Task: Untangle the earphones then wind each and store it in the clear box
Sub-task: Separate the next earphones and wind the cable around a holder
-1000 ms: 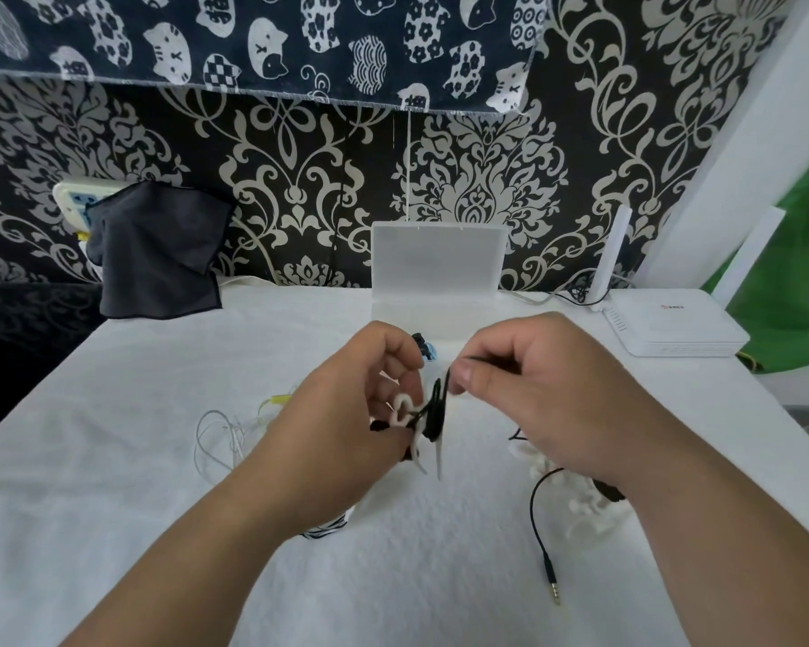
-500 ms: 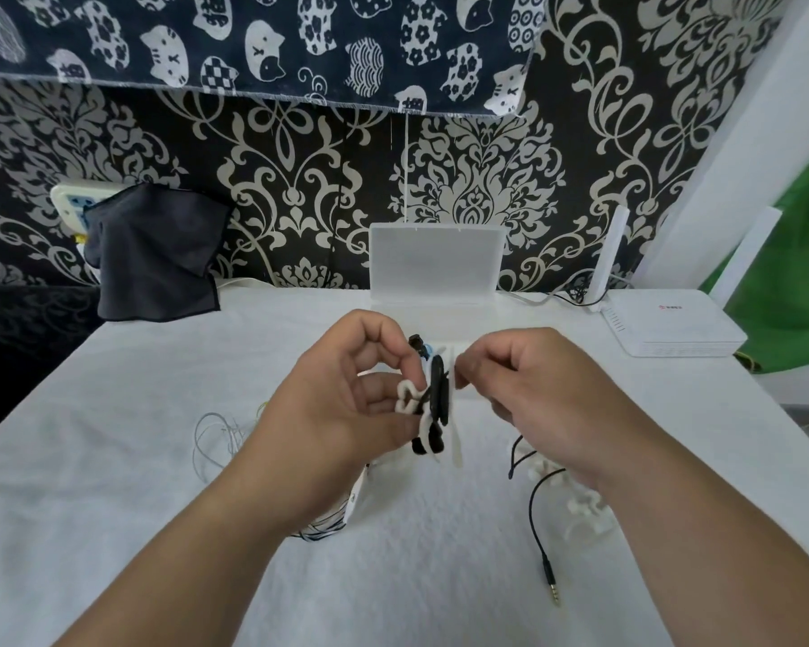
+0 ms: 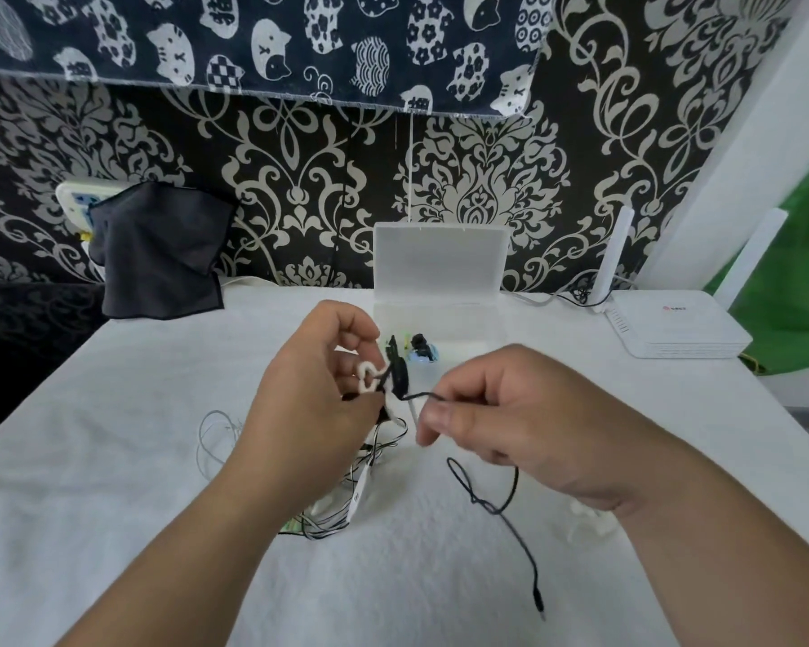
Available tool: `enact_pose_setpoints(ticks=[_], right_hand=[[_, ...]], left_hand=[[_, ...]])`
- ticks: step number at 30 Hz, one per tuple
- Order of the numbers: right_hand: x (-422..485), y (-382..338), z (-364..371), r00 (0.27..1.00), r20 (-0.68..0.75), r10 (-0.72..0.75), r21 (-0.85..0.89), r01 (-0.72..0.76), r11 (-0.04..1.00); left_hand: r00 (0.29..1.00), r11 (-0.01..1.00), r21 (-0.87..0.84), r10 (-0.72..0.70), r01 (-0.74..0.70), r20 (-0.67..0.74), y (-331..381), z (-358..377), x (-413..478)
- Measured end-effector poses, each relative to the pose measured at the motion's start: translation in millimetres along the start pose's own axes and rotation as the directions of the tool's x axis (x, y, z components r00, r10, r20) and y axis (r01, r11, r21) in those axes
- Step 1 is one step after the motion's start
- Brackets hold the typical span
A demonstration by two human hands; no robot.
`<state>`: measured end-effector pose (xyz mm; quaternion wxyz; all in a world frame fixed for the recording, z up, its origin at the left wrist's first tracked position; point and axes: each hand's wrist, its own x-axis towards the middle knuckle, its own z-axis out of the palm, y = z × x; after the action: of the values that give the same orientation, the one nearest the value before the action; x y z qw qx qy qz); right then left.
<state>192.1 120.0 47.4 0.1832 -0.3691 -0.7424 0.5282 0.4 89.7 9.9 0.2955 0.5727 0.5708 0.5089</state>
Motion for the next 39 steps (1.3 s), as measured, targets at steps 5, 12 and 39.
enact_pose_setpoints(ticks=[5,12,39], right_hand=[[-4,-6,-14,0.975,-0.198,-0.104,-0.069,0.092,0.993],[2,-3,-15,0.875,-0.44,-0.203,-0.235,0.106,0.966],[-1,1,-6,0.995,-0.013,0.096,-0.058,-0.097,0.994]], left_hand=[[0.985,0.992,0.086,0.076,-0.09,0.156,9,5,-6],[0.952,0.994,-0.102,0.057,-0.028,0.3,17,8,-9],[0.999,0.992,0.126,0.019,-0.014,-0.033,9,8,-7]])
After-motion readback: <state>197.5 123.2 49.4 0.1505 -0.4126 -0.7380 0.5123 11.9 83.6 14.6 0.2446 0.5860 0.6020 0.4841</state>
